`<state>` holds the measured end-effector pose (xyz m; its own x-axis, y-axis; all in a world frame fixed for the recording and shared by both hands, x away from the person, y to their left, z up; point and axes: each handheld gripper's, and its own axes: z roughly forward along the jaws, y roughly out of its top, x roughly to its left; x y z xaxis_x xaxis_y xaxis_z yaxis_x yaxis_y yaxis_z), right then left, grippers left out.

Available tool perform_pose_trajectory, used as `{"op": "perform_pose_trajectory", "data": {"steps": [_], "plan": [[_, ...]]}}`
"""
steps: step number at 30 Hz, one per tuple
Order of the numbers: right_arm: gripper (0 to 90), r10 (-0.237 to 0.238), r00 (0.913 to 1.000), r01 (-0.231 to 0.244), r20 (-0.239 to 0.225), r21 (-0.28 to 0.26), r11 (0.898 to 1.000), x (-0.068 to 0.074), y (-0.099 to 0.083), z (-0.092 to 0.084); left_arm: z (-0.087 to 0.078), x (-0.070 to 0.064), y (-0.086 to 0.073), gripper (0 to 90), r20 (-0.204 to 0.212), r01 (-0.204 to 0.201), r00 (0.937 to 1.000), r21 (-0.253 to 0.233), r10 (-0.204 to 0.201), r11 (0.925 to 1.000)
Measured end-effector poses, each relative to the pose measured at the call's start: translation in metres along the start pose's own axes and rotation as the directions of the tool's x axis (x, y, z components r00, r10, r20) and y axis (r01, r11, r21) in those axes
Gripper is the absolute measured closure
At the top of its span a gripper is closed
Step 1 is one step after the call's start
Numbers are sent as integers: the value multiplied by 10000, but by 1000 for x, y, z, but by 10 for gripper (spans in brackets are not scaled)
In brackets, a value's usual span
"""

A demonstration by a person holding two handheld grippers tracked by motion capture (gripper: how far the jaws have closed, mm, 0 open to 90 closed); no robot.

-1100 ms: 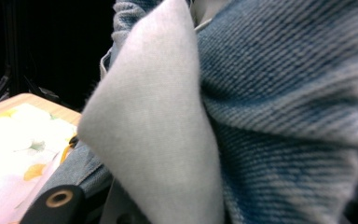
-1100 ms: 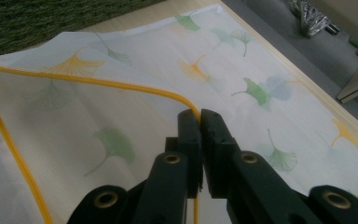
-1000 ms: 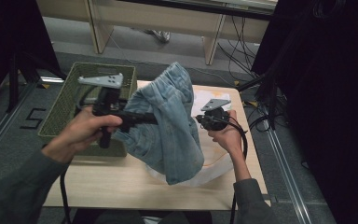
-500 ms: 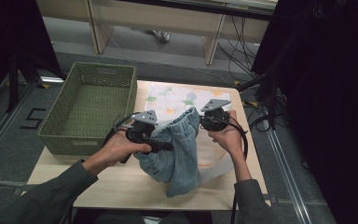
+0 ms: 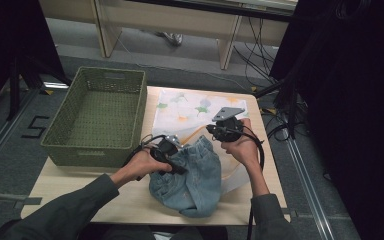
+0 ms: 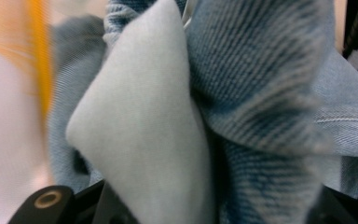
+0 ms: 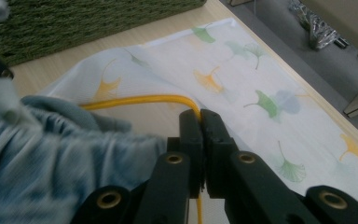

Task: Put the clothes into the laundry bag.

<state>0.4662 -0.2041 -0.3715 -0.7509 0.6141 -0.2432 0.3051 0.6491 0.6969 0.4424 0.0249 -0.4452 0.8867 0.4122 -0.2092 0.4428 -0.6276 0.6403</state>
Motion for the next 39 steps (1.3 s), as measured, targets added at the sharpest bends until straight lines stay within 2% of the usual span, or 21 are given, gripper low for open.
{"op": "perform_pose_trajectory", "data": {"steps": [2, 3, 4, 6, 8, 11, 15, 18, 19, 21, 22, 24, 25, 26, 27, 28, 29, 32, 33, 36, 39], "plan": [[890, -71, 10000, 71, -55, -52, 10000, 2, 2, -1, -16, 4, 1, 625, -346, 140, 9993, 32, -139, 9999], [890, -134, 9999, 132, -86, -182, 9997, 4, 5, -6, -35, 12, -2, 625, -802, -10, 9968, 52, 14, 10000], [890, -192, 9997, 190, -116, -239, 9995, 6, 6, -7, -43, 17, -4, 624, -937, 54, 9956, 10, -52, 10000], [892, -257, 9995, 252, -163, -325, 9992, 7, 7, -7, -48, 20, -5, 624, -1055, 218, 9942, -10, -218, 9998], [894, -418, 9989, 409, -215, -370, 9985, 12, 11, -8, -53, 23, -5, 606, -1276, 96, 9918, 341, -51, 9994], [895, -521, 9985, 517, -150, -251, 9983, 15, 14, -5, -40, 18, -2, 527, -1043, 287, 9942, 360, -248, 9989], [896, -506, 9986, 505, -176, -57, 9987, 15, 11, -2, -21, 10, 11, 515, -1106, -169, 9935, 825, 260, 9964], [896, -549, 9984, 548, -128, -107, 9984, 15, 11, -4, -17, 6, 27, 541, -1270, -172, 9915, 897, 285, 9958], [896, -524, 9985, 522, -137, -171, 9985, 16, 12, -7, -18, 3, 32, 552, -1484, -108, 9886, 900, 242, 9959], [897, -540, 9985, 536, -89, -362, 9979, 16, 15, -13, -22, 3, 42, 566, -2052, -413, 9765, 1238, 663, 9915], [897, -614, 9981, 610, -81, -435, 9972, 17, 17, -16, -22, 3, 42, 571, -2052, -413, 9765, 1238, 663, 9915], [897, -648, 9979, 648, 6, -373, 9972, 19, 20, -20, -18, 15, 52, 575, -2276, -200, 9726, 1241, 481, 9921], [897, -610, 9981, 613, 107, -294, 9977, 20, 19, -20, -13, 18, 50, 578, -2434, -24, 9693, 1301, 343, 9915], [897, -746, 9971, 749, 122, -271, 9968, 19, 18, -18, -6, 21, 48, 576, -2718, 108, 9619, 1426, 287, 9897], [897, -746, 9971, 749, 122, -271, 9968, 19, 18, -18, -6, 21, 48, 565, -2718, 108, 9619, 1426, 287, 9897], [897, -656, 9978, 656, -69, -22, 9978, 20, 13, -12, 6, 26, 43, 555, -2949, 373, 9555, 1425, 65, 9891], [897, -659, 9978, 660, -81, 79, 9978, 21, 12, -9, 6, 26, 43, 540, -2949, 373, 9555, 1425, 65, 9891], [896, -744, 9970, 750, -197, 292, 9968, 24, 7, -2, 9, 25, 33, 496, -2346, 196, 9720, 1413, 142, 9898], [896, -820, 9963, 828, -246, 332, 9960, 23, 6, 0, 7, 24, 32, 492, -2278, 284, 9737, 1120, -21, 9933], [896, -605, 9979, 614, -214, 437, 9972, 23, 2, 1, 7, 25, 28, 492, -2264, 314, 9740, 841, -116, 9960], [895, -698, 9968, 727, -402, 759, 9945, 24, 0, 1, 9, 26, 27, 567, -2377, 53, 9712, 993, 186, 9950]]}}
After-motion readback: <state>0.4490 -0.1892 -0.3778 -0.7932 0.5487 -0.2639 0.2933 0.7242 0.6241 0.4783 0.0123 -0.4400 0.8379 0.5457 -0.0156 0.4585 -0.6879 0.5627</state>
